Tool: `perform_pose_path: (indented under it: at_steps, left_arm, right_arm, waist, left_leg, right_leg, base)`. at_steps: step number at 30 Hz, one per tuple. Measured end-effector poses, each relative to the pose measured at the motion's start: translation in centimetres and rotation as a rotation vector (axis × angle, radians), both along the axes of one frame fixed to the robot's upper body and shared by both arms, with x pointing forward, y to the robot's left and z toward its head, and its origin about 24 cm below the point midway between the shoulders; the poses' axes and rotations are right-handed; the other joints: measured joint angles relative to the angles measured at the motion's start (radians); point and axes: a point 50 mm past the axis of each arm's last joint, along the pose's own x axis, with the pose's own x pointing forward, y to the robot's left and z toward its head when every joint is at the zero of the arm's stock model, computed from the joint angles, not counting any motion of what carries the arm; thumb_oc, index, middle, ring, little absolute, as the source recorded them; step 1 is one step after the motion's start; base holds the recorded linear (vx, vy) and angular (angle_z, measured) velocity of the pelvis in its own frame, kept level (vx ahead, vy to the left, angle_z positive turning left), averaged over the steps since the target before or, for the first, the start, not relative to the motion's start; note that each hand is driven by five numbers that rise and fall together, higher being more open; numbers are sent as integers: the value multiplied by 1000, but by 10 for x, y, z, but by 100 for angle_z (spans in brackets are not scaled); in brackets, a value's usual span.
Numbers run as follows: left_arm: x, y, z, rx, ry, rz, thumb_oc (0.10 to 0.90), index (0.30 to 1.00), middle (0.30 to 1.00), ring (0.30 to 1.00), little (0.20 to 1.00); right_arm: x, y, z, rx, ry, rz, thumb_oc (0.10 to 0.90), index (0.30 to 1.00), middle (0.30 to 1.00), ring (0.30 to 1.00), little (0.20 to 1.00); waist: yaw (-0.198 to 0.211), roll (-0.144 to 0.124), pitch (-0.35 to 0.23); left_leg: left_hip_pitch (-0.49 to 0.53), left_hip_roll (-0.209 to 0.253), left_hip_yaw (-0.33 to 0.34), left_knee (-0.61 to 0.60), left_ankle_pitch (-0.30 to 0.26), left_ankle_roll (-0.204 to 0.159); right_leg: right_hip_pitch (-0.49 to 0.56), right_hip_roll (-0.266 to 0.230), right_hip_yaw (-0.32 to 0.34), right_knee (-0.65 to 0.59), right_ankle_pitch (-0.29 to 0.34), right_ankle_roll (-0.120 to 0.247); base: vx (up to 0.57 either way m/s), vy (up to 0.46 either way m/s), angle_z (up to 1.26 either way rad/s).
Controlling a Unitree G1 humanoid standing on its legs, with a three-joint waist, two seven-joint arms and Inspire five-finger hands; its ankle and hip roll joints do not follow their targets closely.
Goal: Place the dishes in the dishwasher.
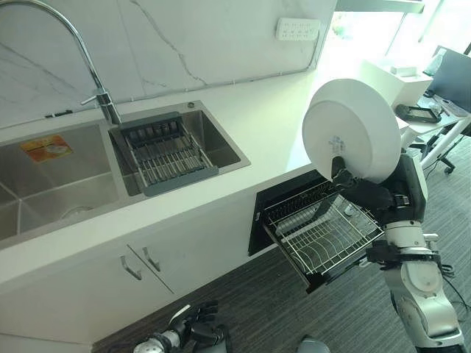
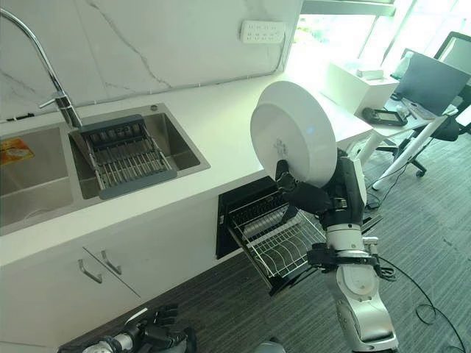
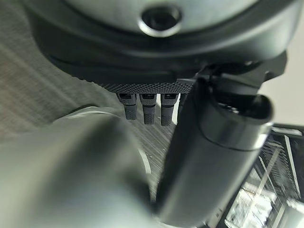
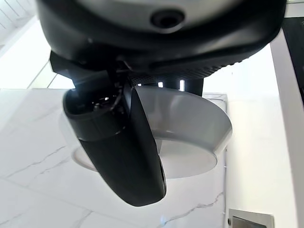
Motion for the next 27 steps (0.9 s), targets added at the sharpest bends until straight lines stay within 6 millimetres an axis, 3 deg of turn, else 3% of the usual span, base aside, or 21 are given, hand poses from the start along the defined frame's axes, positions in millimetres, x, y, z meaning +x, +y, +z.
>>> perform_pose_path:
  at_steps: [1,2,3,4,6,7,9,11,16,20,27]
  left_arm:
    - [-2,0,-1,-5,0,13,800,900,900,900,900]
    - [-5,-1,-7,-14,21,68,800,900,900,900,900]
    - [-11,-1,-11,-11,11,133,800,900,900,900,900]
    - [-13,1,-12,-6,17,147,800,900,900,900,900]
    - [-20,2,-14,-2,28,173,800,900,900,900,900]
    - [-26,-1,-16,-9,43,174,800,900,900,900,900]
    - [-41,-7,-21,-24,52,203,800,900,900,900,900]
    - [-44,-7,-22,-22,52,206,800,900,900,900,900]
    - [-45,-9,-24,-24,50,209,800,900,900,900,900]
    - [-46,-8,-25,-24,52,229,800,900,900,900,900]
    - [-42,-7,-23,-1,27,189,800,900,900,900,900]
  right_arm:
    - [1,0,0,1,2,5,400,300,300,300,300]
    - [6,-3,-6,-2,34,1,400,300,300,300,300]
    - [8,-6,-12,-28,107,-5,400,300,300,300,300]
    - [8,-9,-16,-44,135,-18,400,300,300,300,300]
    - [9,-17,-19,-103,174,-56,400,300,300,300,300]
    - [8,-22,-18,-134,187,-81,400,300,300,300,300]
    - [8,-33,-18,-180,196,-163,400,300,300,300,300]
    - [6,-41,-17,-196,195,-218,400,300,300,300,300]
    - [5,-52,-17,-313,213,-369,400,300,300,300,300]
    - [1,-54,-26,-436,255,-412,400,300,300,300,300]
    - [4,-61,-55,-820,365,-443,400,300,300,300,300]
  waist:
    - [0,-20,1]
    - [-4,-8,4]
    - [-6,9,2]
    - [-9,8,1]
    - [-4,12,-2]
    - [-11,39,-17]
    - [-30,53,-25]
    - [-33,57,-27]
    - [-36,58,-28]
    - [-34,57,-28]
    - [-30,50,-31]
  left_leg:
    - [-1,-1,-3,3,0,-23]
    - [6,25,-11,3,4,-45]
    - [13,104,25,-11,4,-69]
    - [37,127,44,-49,9,-80]
    - [56,157,82,-54,5,-86]
    - [78,159,83,-72,8,-89]
    - [120,176,88,-148,78,-152]
    - [127,181,90,-172,87,-163]
    - [143,170,94,-198,97,-171]
    - [139,151,92,-199,86,-154]
    - [111,131,70,-171,78,-141]
  right_leg:
    - [16,-1,3,-16,8,0]
    - [9,10,-29,22,24,14]
    - [3,47,-54,56,29,12]
    - [-3,62,-62,62,21,-4]
    - [-17,86,-68,72,8,-29]
    - [-18,99,-75,74,3,-38]
    - [-14,119,-78,86,-4,-53]
    - [-12,126,-81,89,-10,-58]
    - [-14,118,-81,95,-15,-57]
    - [-12,92,-81,102,-24,-44]
    - [-7,68,-101,103,-19,-35]
  base:
    - [181,-404,21]
    - [208,-349,20]
    - [164,-250,21]
    - [158,-195,5]
    - [82,-117,-7]
    - [59,-124,-9]
    - [40,-104,-6]
    - [30,-63,-1]
    - [49,-27,3]
    - [48,3,9]
    - [23,28,11]
